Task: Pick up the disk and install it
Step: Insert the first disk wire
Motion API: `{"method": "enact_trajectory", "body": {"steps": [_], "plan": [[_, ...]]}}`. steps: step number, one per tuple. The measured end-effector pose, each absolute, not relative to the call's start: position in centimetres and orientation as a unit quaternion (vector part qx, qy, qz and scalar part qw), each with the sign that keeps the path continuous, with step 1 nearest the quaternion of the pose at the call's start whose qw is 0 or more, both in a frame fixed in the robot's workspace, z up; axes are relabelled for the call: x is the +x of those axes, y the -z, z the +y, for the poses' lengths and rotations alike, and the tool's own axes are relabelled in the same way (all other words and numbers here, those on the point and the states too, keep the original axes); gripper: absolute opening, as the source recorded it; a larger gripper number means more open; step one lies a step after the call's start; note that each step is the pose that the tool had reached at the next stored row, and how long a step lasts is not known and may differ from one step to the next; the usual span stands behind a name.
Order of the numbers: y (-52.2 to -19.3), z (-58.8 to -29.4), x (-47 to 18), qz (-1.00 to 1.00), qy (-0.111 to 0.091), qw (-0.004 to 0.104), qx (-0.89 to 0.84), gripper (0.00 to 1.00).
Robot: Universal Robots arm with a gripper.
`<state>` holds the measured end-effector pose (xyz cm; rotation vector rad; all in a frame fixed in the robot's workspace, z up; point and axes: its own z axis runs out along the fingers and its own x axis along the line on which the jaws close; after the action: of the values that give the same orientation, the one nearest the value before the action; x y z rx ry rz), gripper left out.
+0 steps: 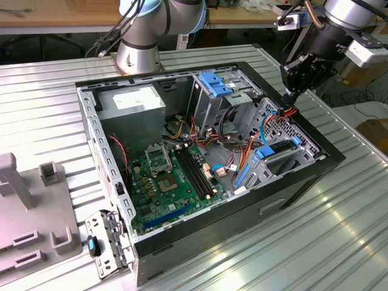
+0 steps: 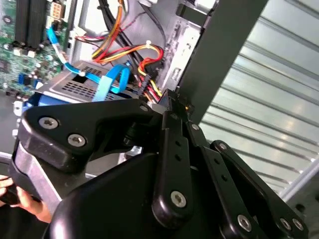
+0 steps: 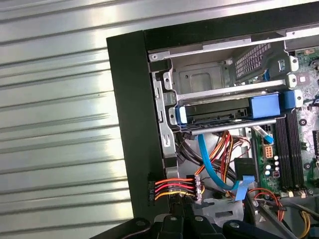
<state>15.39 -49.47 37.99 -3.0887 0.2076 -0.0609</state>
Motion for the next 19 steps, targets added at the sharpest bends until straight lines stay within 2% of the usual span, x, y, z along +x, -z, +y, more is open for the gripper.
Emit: {"method": "enact_trajectory", "body": {"steps": [1,5,19], "plan": [[-38.0,-49.48,15.39,0.067,0.034,0.024,-0.997,0.11],[-37.95,-49.48,15.39,0.066,0.056,0.025,-0.996,0.11],[-37.9,-49.48,15.39,0.067,0.059,0.025,-0.996,0.11]]}}
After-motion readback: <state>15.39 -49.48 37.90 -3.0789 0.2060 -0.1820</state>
